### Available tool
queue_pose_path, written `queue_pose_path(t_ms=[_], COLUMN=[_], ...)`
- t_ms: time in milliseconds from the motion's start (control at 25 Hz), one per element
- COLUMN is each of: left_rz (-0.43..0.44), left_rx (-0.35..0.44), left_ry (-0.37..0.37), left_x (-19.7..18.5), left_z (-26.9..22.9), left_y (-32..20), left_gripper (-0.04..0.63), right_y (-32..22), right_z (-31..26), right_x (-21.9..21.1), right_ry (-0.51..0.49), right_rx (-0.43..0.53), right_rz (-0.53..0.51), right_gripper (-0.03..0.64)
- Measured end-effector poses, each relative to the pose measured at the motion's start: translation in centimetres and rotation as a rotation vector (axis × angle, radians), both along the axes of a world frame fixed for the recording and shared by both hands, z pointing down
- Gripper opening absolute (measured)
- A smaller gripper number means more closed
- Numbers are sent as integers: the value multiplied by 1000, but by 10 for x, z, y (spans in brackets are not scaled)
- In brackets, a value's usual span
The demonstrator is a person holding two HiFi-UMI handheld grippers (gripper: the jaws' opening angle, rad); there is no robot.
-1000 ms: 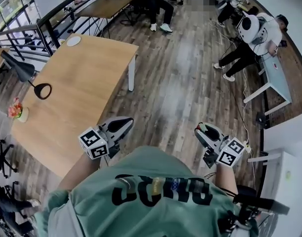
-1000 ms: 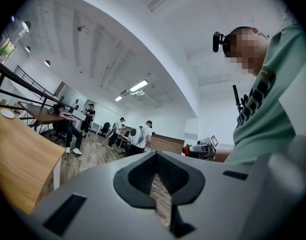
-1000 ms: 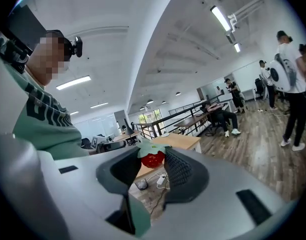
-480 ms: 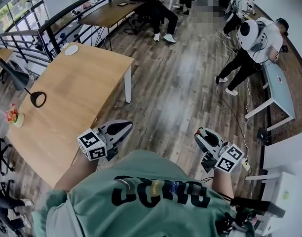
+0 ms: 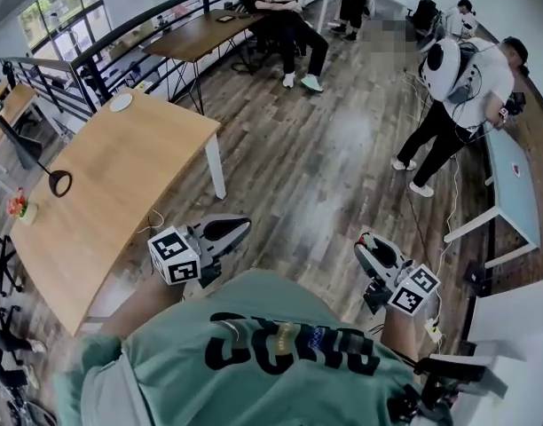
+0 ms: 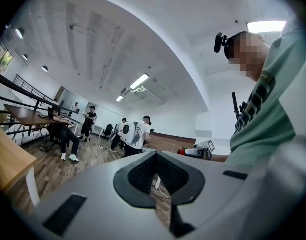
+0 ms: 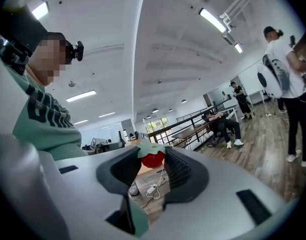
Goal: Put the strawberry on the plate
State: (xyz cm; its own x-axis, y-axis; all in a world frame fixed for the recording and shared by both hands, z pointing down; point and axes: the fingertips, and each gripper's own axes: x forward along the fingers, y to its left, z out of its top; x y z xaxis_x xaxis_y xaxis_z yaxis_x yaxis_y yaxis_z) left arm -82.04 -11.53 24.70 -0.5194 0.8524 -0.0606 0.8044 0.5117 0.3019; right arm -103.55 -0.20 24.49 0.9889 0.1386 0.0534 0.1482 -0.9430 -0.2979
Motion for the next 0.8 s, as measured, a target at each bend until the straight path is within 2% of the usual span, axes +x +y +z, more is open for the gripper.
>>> queue_pose_path(t_ms=[160, 400, 560, 680, 800], left_rz=[-16, -19, 8, 32, 69], left_rx=[33, 32, 22, 17, 18], left_ry=[14, 5, -43, -84, -61], left_x=[-7, 23, 66, 112, 162], left_z=[7, 17, 25, 22, 17], left_y=[33, 81, 122, 173, 215], left_gripper=[5, 5, 5, 5, 5], right_y=[39, 88, 125, 166, 197], right_z=[11, 22, 15, -1, -9], right_x=[-7, 18, 61, 104, 150], right_ry=[8, -8, -37, -49, -47], right_rx=[20, 37, 10, -11, -29], right_rz=[-7, -4, 13, 39, 50], right_gripper=[135, 135, 135, 135, 135])
